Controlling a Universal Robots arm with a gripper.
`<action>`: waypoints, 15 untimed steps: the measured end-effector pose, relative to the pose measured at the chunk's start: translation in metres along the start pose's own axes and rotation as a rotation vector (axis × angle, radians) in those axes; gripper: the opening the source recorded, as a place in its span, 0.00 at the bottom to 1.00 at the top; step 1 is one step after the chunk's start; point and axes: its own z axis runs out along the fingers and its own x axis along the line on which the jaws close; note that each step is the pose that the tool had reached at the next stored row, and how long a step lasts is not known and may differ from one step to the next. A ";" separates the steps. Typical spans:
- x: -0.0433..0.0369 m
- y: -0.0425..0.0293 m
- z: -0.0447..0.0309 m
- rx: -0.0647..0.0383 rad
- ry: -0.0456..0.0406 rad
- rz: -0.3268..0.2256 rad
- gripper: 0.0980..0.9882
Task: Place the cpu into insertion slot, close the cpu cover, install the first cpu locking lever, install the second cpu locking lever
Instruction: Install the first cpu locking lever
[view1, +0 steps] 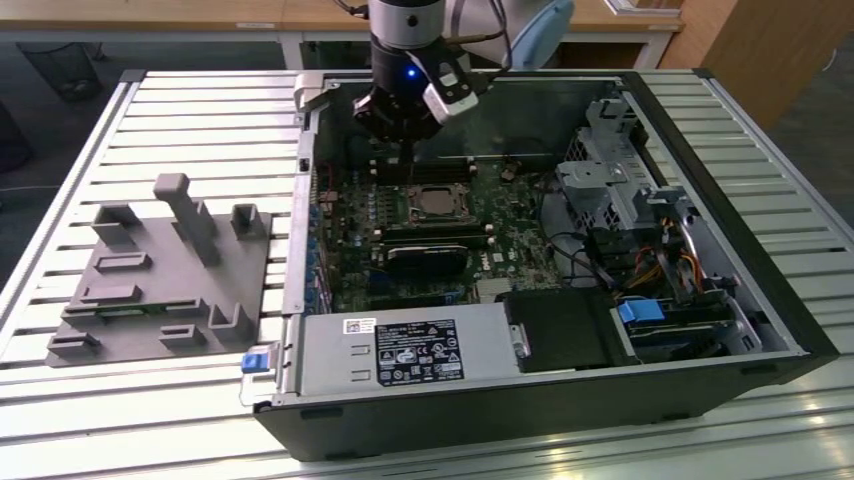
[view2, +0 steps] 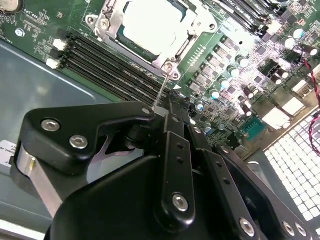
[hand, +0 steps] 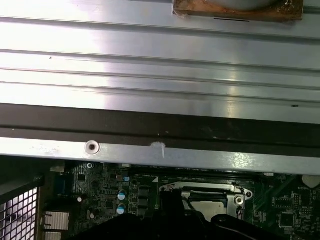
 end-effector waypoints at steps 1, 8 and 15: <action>-0.0002 0.0000 0.0000 0.000 -0.0001 0.000 0.01; -0.0029 -0.0001 0.0005 0.001 -0.0001 0.001 0.01; -0.0034 -0.0006 0.0030 -0.029 -0.0043 0.007 0.01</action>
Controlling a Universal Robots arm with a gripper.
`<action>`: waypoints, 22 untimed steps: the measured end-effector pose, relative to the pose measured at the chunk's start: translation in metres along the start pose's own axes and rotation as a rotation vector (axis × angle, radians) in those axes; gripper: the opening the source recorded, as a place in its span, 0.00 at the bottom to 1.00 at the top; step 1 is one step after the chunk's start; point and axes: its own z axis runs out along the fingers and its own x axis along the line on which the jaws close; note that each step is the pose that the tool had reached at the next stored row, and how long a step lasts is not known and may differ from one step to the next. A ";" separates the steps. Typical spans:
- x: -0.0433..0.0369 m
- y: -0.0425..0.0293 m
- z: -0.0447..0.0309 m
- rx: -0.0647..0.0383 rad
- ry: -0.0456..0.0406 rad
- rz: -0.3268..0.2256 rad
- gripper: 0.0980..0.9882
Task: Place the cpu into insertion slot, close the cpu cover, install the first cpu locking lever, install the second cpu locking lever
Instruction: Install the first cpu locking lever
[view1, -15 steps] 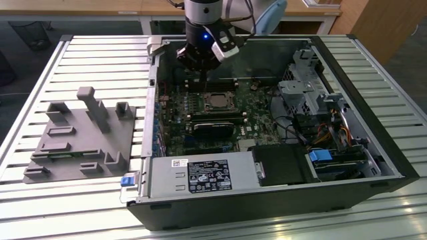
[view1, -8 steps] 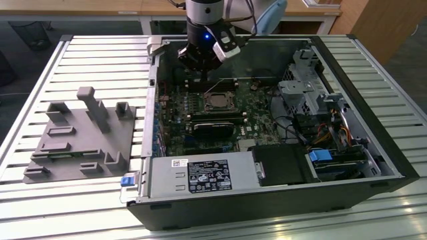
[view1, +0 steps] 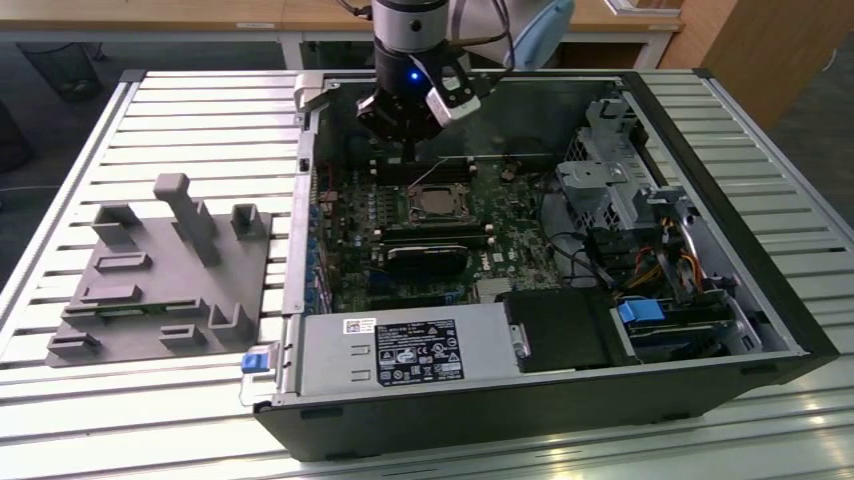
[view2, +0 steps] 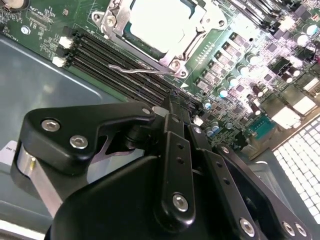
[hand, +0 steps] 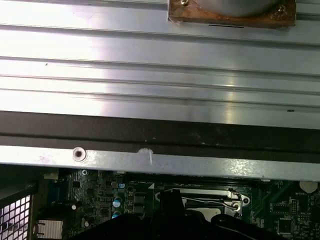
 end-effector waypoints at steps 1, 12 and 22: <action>-0.0002 -0.0002 0.0005 0.000 -0.0002 0.000 0.01; -0.0035 -0.0013 0.0042 0.000 -0.0003 0.000 0.01; -0.0066 -0.0015 0.0057 0.000 -0.0002 0.000 0.01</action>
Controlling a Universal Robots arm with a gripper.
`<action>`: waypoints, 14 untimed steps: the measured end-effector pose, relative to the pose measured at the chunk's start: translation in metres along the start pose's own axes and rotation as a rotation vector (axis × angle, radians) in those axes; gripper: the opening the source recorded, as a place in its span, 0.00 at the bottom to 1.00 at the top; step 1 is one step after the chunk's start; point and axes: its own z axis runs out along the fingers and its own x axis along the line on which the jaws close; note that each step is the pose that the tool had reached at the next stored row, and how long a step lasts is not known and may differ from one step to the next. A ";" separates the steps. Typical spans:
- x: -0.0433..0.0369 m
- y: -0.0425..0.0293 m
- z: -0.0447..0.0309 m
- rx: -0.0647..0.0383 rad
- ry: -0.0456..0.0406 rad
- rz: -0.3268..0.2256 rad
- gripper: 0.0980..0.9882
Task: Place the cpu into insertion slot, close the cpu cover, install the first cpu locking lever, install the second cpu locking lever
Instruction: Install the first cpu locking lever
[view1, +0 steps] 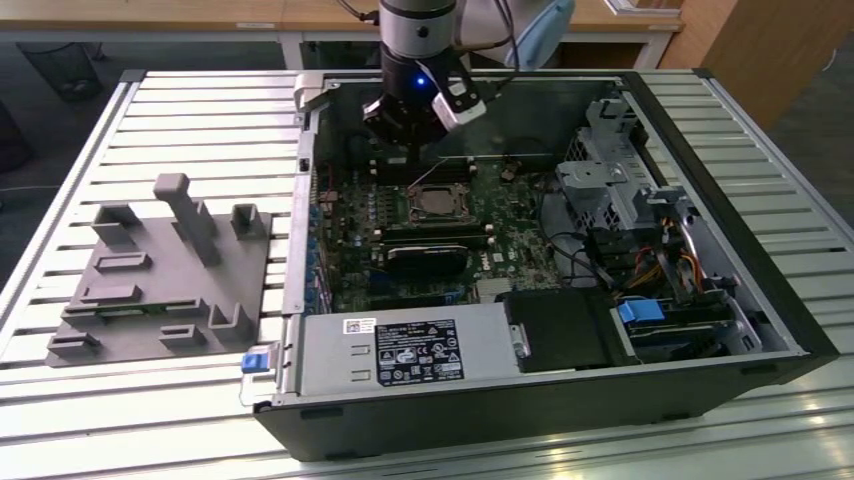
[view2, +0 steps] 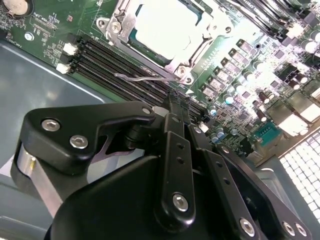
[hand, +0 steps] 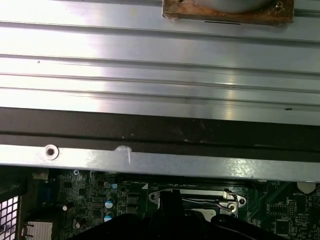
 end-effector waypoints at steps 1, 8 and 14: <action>-0.0003 -0.0001 0.0005 0.000 -0.0001 0.000 0.01; -0.0047 -0.0006 0.0057 0.000 0.0001 0.000 0.01; -0.0107 -0.0011 0.0083 0.000 0.0001 0.000 0.01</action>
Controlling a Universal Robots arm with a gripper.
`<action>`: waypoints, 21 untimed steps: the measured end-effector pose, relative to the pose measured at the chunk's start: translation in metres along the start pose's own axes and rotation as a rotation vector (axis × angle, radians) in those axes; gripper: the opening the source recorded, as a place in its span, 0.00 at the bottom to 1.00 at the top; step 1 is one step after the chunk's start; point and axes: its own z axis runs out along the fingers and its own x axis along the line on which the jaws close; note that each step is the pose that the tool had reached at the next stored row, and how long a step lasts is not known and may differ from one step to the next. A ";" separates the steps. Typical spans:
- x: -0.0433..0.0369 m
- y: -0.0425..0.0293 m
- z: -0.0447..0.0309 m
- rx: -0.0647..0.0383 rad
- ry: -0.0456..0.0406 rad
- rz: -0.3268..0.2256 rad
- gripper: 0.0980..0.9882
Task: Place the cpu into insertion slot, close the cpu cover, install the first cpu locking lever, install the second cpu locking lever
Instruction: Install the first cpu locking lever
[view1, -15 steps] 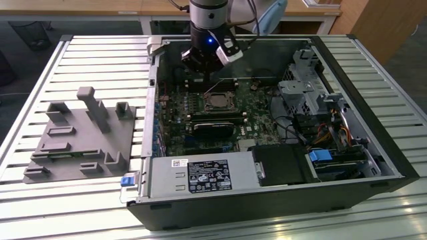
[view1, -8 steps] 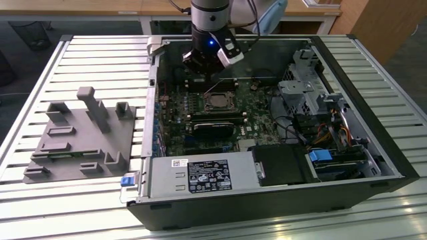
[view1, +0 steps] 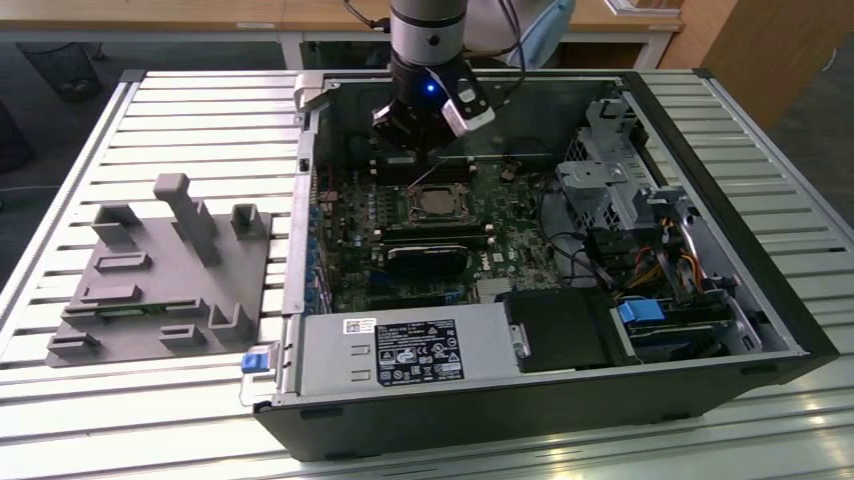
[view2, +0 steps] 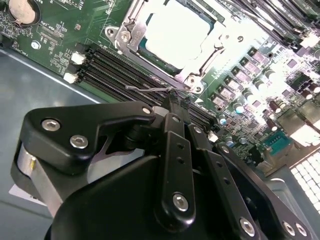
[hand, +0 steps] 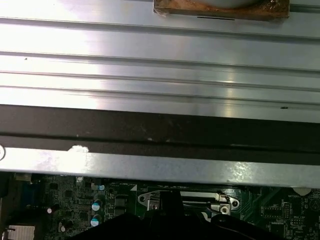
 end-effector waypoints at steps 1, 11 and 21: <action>-0.0002 0.0000 0.0003 0.000 -0.0001 0.000 0.01; -0.0034 -0.0002 0.0025 -0.004 -0.0002 0.000 0.01; -0.0155 -0.0006 0.0067 -0.004 0.0007 0.000 0.01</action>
